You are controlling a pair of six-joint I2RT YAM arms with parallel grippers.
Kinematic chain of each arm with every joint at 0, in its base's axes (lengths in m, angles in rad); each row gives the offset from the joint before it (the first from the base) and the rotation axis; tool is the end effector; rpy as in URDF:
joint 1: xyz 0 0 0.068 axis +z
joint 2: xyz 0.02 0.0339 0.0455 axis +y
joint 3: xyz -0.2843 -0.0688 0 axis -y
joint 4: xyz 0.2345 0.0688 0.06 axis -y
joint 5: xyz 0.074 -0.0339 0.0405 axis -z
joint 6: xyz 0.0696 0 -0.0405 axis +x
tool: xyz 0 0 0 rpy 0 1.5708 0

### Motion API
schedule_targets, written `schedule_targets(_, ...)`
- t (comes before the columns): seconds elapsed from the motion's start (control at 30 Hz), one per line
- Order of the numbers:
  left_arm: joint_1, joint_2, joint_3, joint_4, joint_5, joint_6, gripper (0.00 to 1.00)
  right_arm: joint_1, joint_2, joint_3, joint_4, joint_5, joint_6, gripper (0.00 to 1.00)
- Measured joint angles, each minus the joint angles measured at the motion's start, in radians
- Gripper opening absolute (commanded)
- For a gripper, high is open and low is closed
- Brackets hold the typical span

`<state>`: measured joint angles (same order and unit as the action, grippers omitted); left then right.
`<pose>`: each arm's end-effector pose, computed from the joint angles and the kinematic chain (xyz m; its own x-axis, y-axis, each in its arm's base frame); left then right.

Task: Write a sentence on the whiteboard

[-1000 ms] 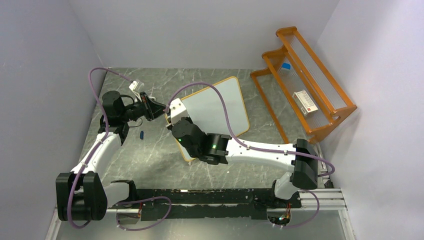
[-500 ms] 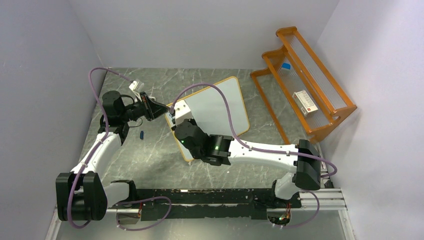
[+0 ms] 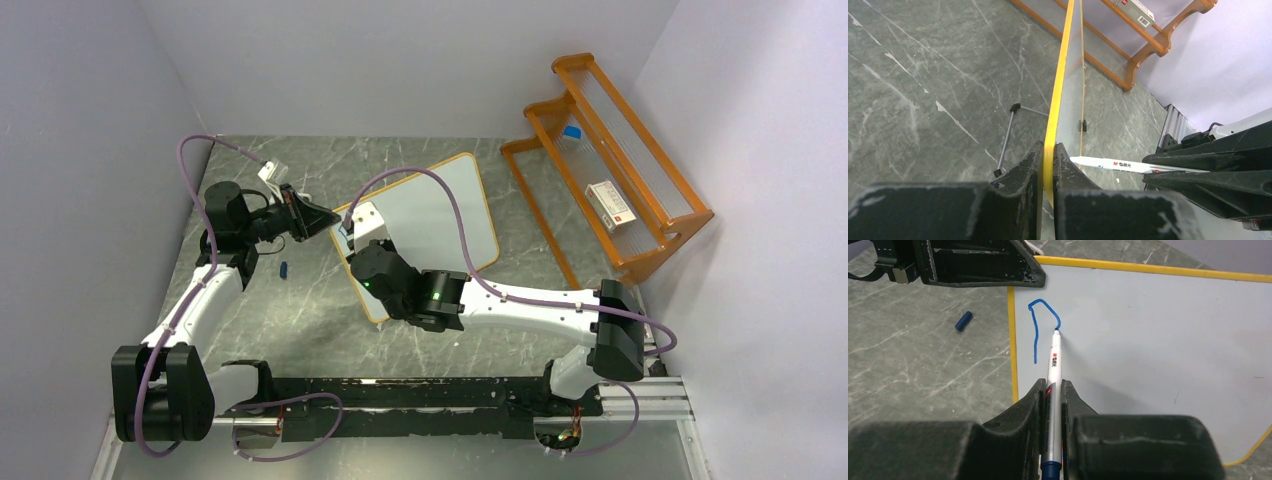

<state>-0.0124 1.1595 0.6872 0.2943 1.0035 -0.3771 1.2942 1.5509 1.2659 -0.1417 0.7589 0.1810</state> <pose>0.2514 -0.0618 0.3011 -0.4727 -0.1920 -0.8601 0.7127 0.4908 -0.5012 0.1470 0.3425 0.3379 -0.2060 -0.2475 -0.9467 -0.4980 0.8594 -0.1163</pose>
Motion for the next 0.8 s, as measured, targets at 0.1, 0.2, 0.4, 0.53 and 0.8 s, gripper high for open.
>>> schedule_targets(0.1, 0.000, 0.000, 0.000, 0.000, -0.001, 0.000, 0.05, 0.000, -0.002, 0.000, -0.005, -0.011, 0.005, 0.00)
schedule_targets(0.2, 0.000, 0.000, 0.000, 0.000, -0.002, 0.000, 0.05, 0.000, -0.002, 0.000, -0.007, -0.020, 0.009, 0.00)
schedule_targets(0.4, 0.000, 0.000, 0.000, 0.000, -0.002, 0.000, 0.05, 0.005, -0.002, 0.000, -0.012, -0.041, 0.014, 0.00)
schedule_targets(0.53, -0.002, 0.000, 0.000, 0.000, -0.002, 0.000, 0.05, 0.010, 0.000, 0.000, -0.019, -0.050, 0.015, 0.00)
schedule_targets(0.8, -0.002, 0.000, 0.002, -0.002, -0.002, 0.000, 0.05, 0.016, 0.002, 0.000, -0.023, -0.055, 0.015, 0.00)
